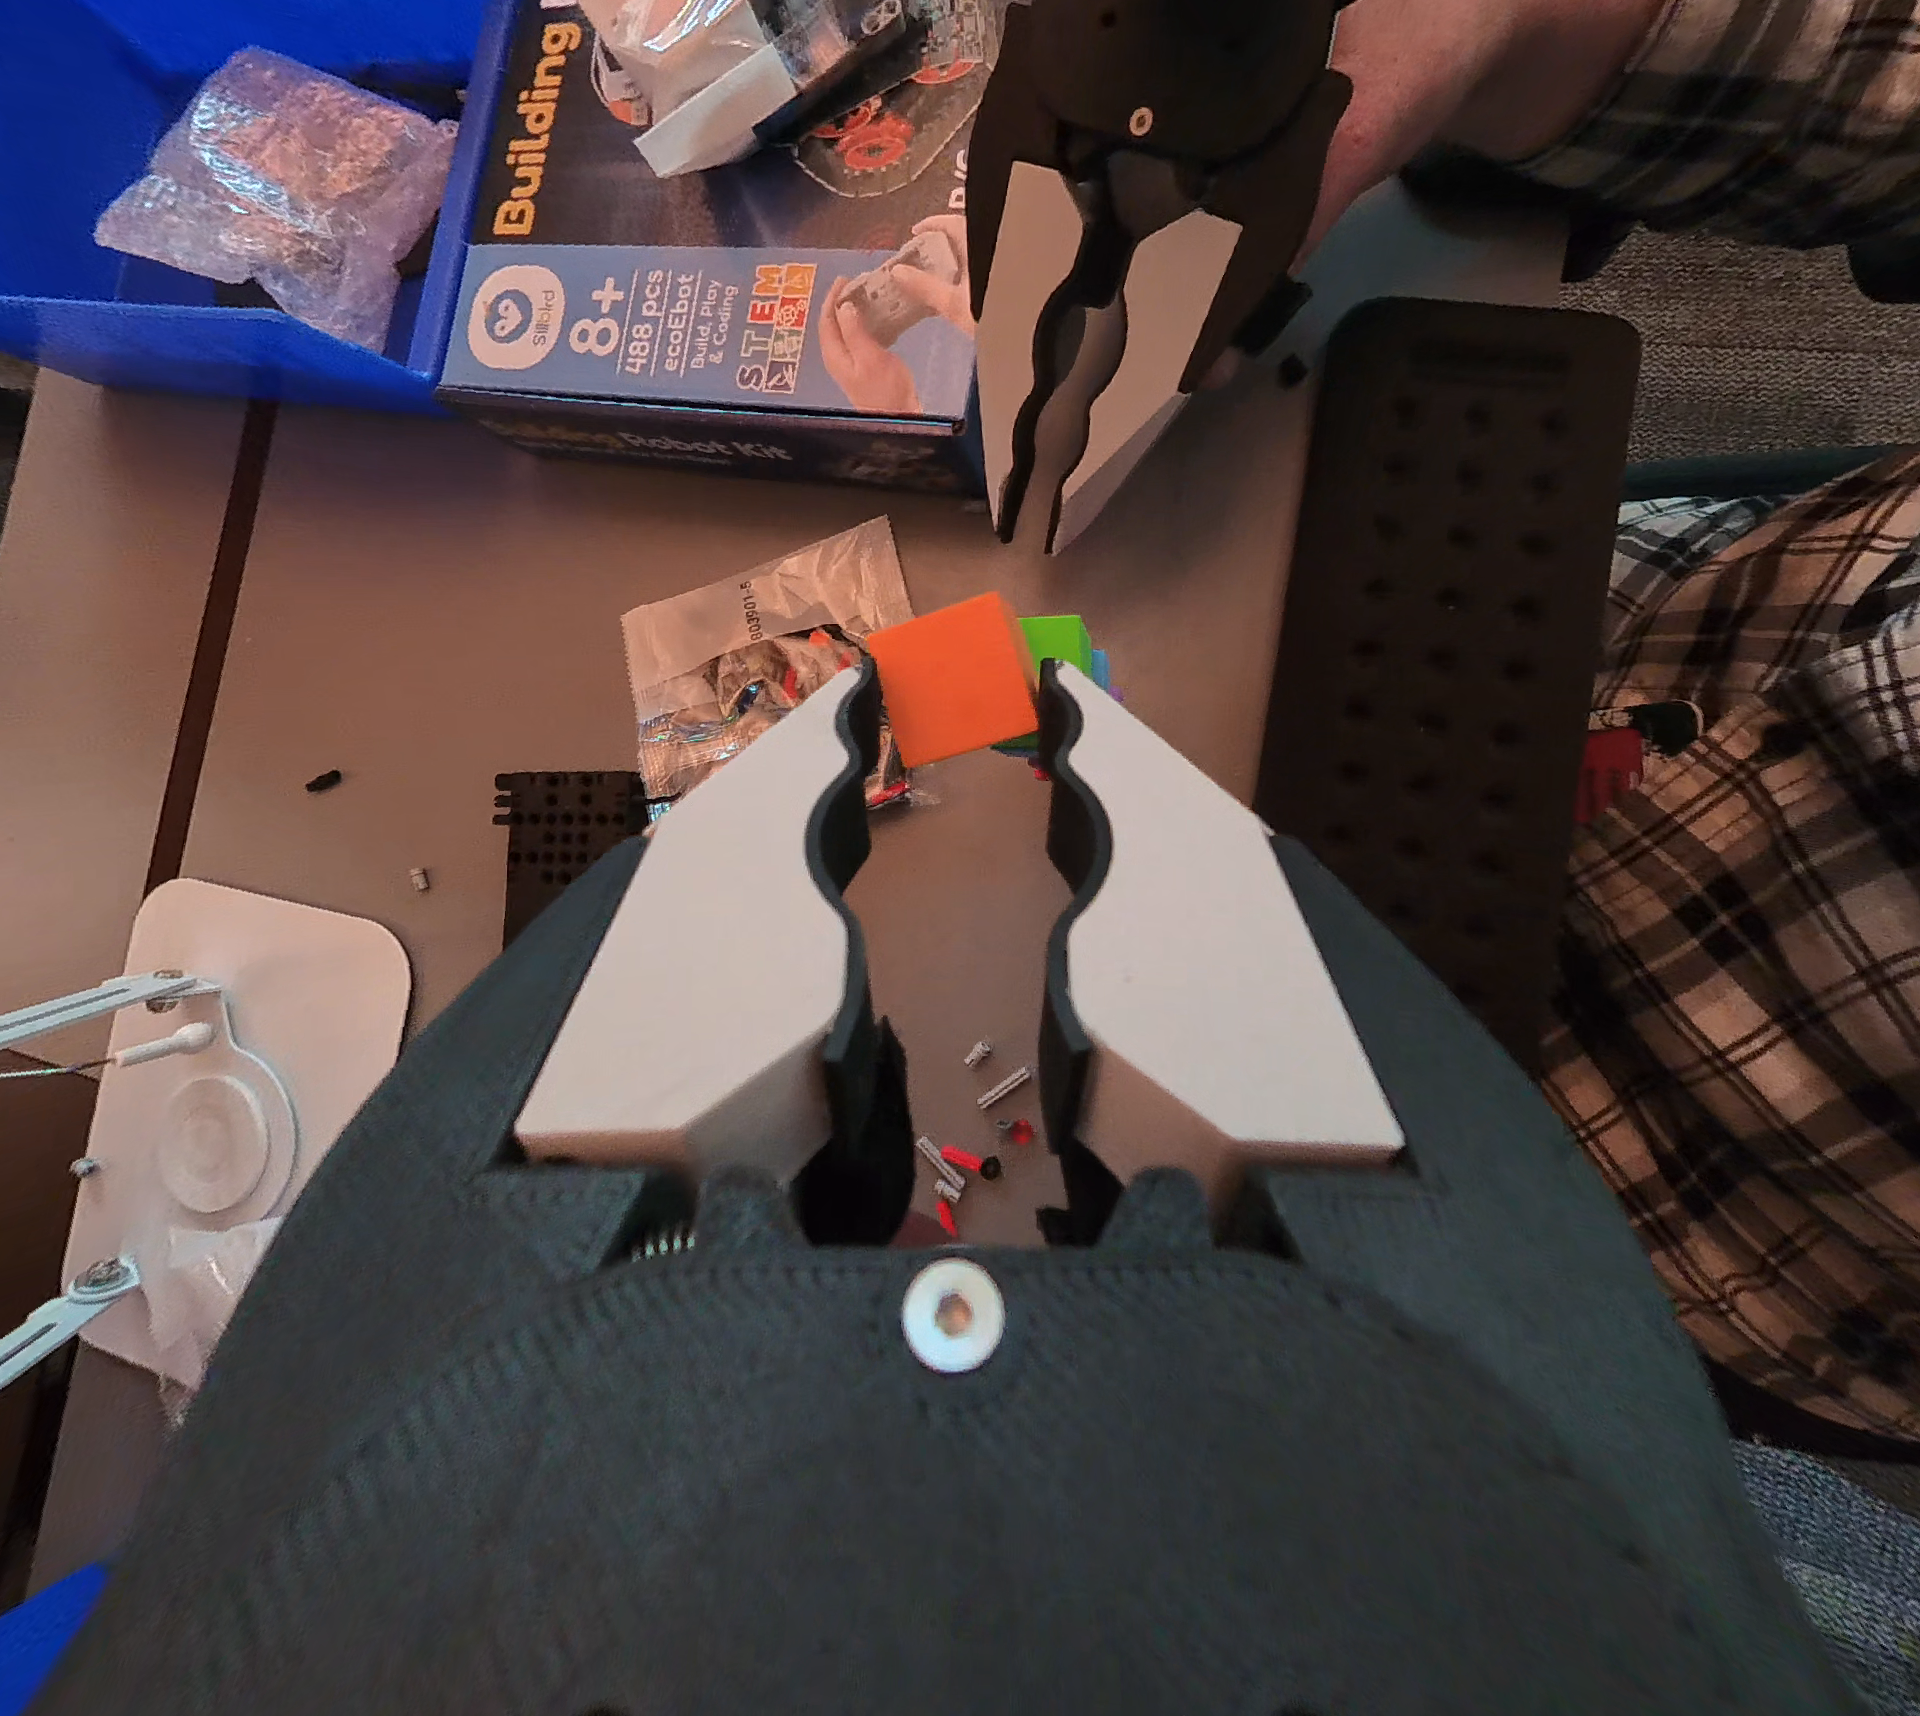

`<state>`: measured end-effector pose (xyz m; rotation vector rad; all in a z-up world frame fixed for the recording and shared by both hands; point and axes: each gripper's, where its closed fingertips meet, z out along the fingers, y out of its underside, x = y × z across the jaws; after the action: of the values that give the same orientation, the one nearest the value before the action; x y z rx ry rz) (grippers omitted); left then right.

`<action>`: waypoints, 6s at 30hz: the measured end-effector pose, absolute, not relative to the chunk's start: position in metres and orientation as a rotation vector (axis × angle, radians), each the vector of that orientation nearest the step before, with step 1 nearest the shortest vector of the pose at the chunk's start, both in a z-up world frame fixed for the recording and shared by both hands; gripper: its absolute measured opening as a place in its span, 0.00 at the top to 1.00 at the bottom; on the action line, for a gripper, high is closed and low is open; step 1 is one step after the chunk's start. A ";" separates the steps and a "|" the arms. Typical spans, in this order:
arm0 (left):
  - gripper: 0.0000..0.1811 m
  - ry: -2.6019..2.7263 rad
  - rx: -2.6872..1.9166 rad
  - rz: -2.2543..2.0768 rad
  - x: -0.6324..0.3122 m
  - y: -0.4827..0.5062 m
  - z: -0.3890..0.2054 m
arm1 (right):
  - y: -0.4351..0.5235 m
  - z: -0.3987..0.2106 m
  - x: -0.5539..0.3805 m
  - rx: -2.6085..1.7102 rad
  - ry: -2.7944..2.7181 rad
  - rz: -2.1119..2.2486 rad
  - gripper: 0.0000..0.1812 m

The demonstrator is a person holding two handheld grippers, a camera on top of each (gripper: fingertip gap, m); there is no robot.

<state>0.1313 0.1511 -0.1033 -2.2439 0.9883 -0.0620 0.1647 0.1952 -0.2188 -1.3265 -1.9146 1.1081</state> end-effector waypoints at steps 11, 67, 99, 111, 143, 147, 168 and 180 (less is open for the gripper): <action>0.84 1.022 -2.231 -0.121 0.142 0.145 -0.097 | 0.195 -0.219 0.165 -1.324 -1.916 1.110 0.93; 1.00 0.876 -2.262 -0.321 0.157 0.125 -0.241 | 0.201 -0.214 0.167 -1.335 -1.875 1.124 0.94; 1.00 0.457 -2.204 -0.137 0.086 0.138 -0.198 | 0.214 -0.206 0.171 -1.381 -1.792 1.173 0.97; 0.89 0.271 -2.270 0.374 -0.051 0.109 -0.174 | 0.214 -0.206 0.171 -1.376 -1.794 1.173 0.97; 1.00 0.105 -2.503 0.538 -0.242 0.117 -0.242 | 0.204 -0.210 0.163 -1.308 -1.843 1.165 1.00; 0.88 0.094 -2.531 0.557 -0.246 0.108 -0.240 | 0.199 -0.210 0.158 -1.284 -1.870 1.143 1.00; 0.80 0.595 -2.486 0.189 -0.016 0.209 -0.260 | 0.210 -0.210 0.164 -1.321 -1.826 1.165 1.00; 0.92 0.550 -2.472 0.183 -0.020 0.210 -0.256 | 0.210 -0.203 0.166 -1.301 -1.805 1.173 1.00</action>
<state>-0.0197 0.2103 -0.2563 -2.4717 0.5497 0.1831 0.1664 0.2100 -0.2025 -1.3007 -1.8053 1.1730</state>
